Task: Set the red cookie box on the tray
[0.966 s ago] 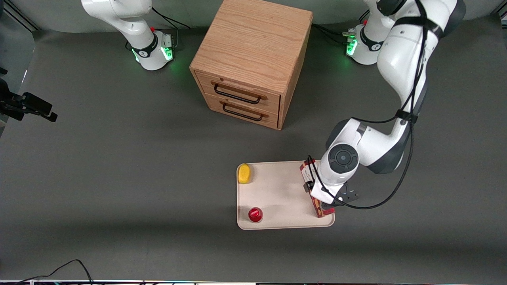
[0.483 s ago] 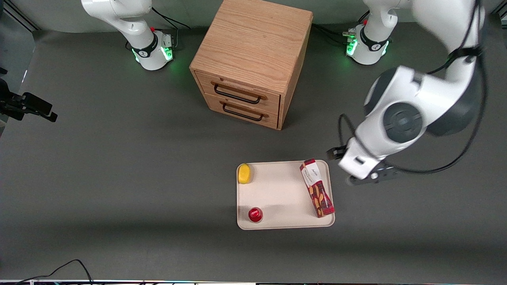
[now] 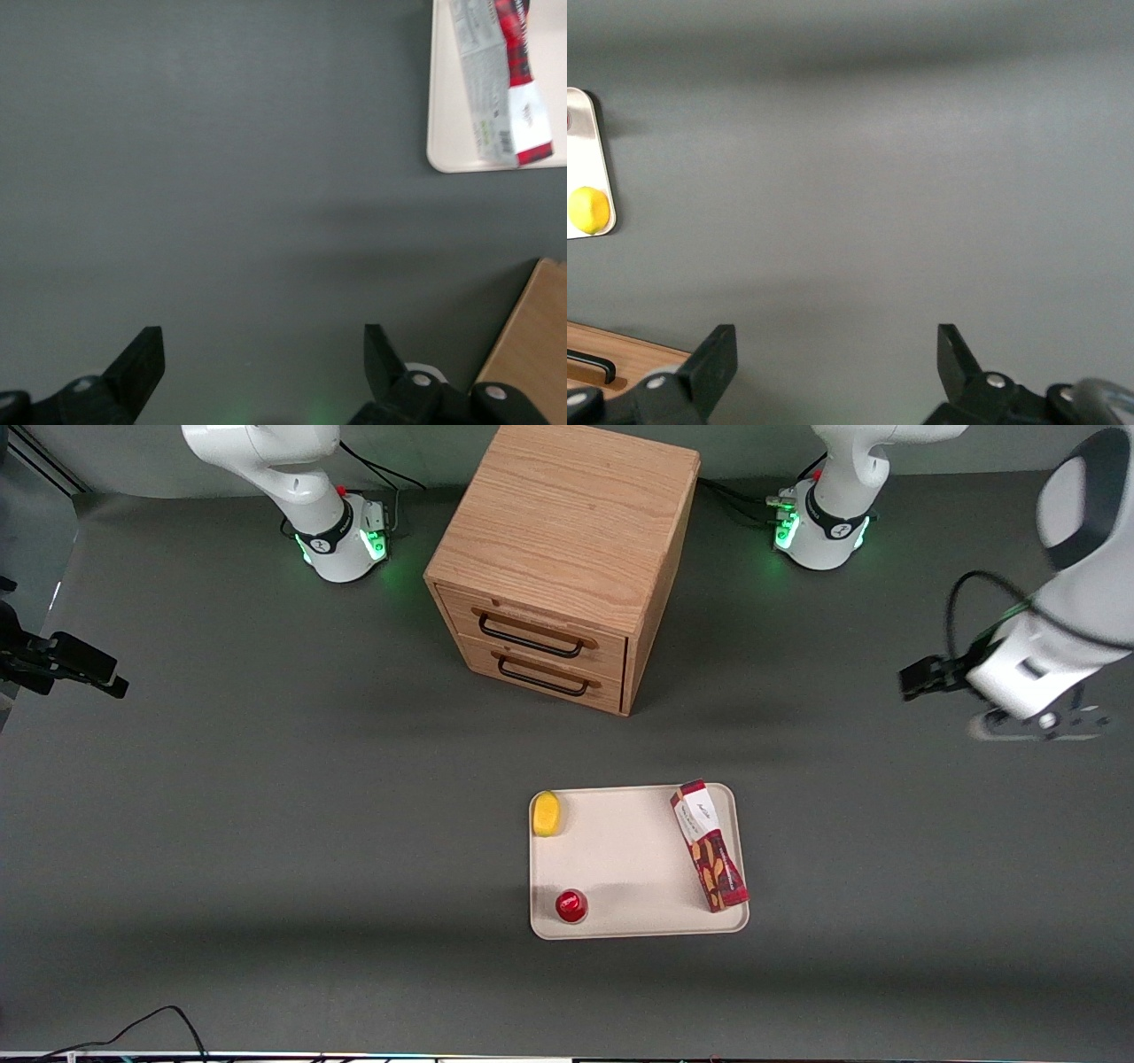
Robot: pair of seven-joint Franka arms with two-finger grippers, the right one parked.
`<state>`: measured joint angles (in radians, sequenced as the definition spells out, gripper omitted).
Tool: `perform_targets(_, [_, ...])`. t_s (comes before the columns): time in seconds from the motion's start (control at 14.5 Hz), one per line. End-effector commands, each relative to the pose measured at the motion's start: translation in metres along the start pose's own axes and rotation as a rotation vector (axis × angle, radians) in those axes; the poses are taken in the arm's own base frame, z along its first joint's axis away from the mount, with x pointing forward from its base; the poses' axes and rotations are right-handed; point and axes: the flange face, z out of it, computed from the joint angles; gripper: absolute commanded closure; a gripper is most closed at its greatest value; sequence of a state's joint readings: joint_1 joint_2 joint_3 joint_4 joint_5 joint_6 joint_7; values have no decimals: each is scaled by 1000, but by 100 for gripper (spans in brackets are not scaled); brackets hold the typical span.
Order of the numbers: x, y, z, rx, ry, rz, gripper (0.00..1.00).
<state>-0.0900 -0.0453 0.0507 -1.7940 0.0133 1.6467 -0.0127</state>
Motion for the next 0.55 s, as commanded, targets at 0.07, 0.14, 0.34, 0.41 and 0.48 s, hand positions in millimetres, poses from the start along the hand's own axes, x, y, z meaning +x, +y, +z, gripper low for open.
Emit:
perform_targets(0.07, [-21,-49,-11,9,50,83,0])
perform_targets(0.14, [-20,-56,-11,7,57,78,0])
perform_targets(0.34, [-20,-59,-12,2,53,60,0])
perform_targets(0.41, [-20,-59,-12,1,50,45,0])
perform_targets(0.48, [-20,-58,-13,2,48,42,0])
